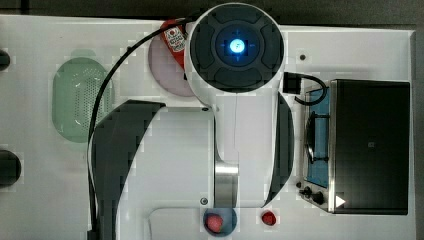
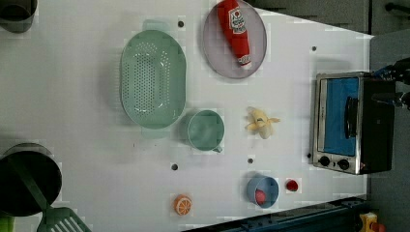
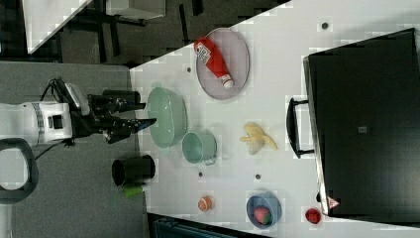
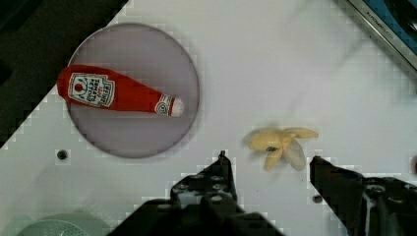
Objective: Pick Banana and place it in mug.
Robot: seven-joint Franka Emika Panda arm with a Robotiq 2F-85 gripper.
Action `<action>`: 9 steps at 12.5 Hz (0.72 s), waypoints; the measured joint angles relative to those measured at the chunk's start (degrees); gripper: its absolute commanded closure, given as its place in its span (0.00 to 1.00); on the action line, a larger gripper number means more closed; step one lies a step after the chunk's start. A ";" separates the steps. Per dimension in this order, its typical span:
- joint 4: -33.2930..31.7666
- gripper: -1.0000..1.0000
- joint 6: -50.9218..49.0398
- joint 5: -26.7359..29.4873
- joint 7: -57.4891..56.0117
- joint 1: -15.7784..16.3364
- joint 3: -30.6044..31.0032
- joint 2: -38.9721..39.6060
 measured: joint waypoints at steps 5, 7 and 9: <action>-16.62 0.00 -15.53 -0.26 0.02 0.39 -3.64 -27.28; -14.49 0.00 -11.12 -0.49 0.01 -0.27 -4.60 -31.79; -16.73 0.00 -4.45 0.09 -0.71 0.62 -4.90 -31.31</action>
